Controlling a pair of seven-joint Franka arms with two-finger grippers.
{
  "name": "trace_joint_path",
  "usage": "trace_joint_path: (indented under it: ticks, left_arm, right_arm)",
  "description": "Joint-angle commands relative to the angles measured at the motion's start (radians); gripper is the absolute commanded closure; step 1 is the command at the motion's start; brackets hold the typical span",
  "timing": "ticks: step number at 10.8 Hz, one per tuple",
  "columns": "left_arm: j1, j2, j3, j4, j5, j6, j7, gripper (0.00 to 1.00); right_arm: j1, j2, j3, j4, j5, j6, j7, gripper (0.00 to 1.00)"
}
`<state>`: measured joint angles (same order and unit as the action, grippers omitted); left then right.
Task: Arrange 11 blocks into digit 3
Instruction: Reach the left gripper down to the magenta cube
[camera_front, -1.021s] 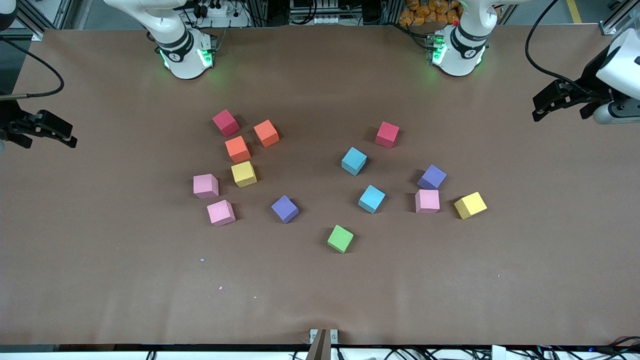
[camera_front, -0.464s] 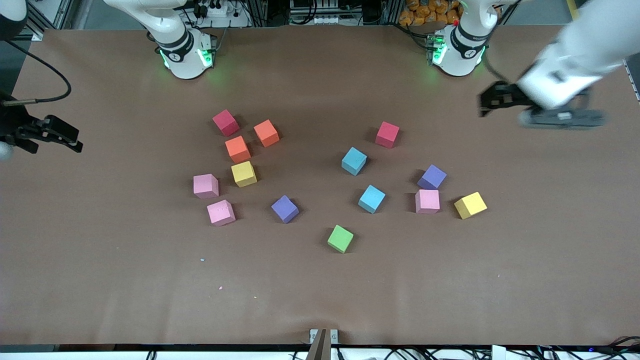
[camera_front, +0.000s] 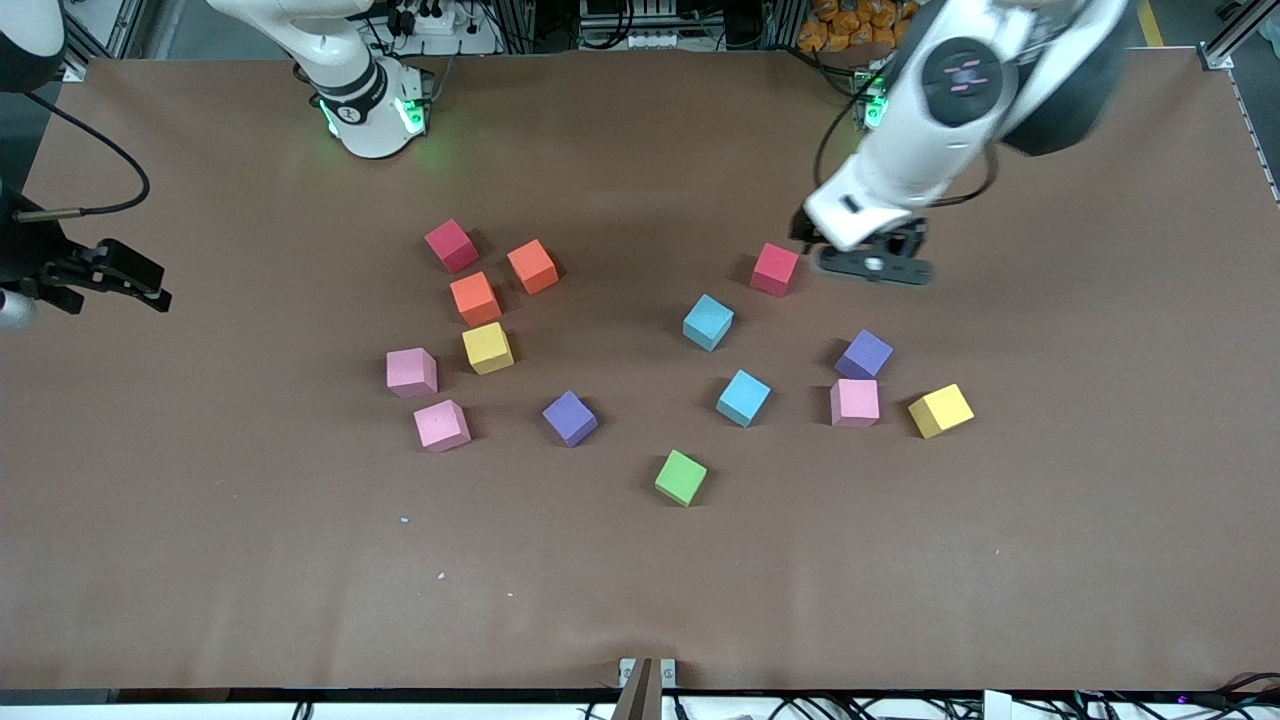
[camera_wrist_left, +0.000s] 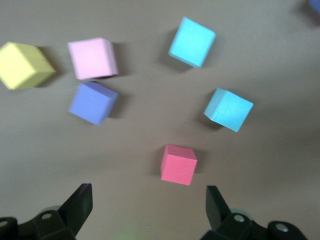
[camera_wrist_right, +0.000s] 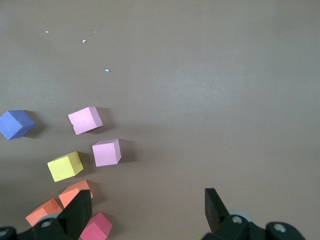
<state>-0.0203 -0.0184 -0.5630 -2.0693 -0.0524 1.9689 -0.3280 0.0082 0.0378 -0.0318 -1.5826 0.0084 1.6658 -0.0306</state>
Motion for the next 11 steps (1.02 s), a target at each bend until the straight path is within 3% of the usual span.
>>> trace_joint_path:
  ticks: [1, 4, 8, 11]
  left_arm:
    - [0.014, -0.026, -0.073, -0.189, 0.064, 0.185, -0.006, 0.0]
    - [0.002, 0.024, -0.089, -0.333, 0.074, 0.407, -0.008, 0.0]
    - [-0.032, 0.107, -0.089, -0.406, 0.074, 0.557, -0.016, 0.0]
    - [-0.036, 0.149, -0.089, -0.411, 0.092, 0.573, -0.017, 0.0]
  right_arm:
    - [-0.001, -0.007, 0.004, -0.01, -0.005, 0.008, 0.017, 0.0]
    - [0.001, -0.006, 0.004, -0.01, -0.005, 0.011, 0.017, 0.0]
    - [0.007, -0.007, 0.004, -0.01, -0.005, 0.006, 0.017, 0.0]
    - [0.003, -0.007, 0.004, -0.007, -0.005, 0.005, 0.017, 0.0]
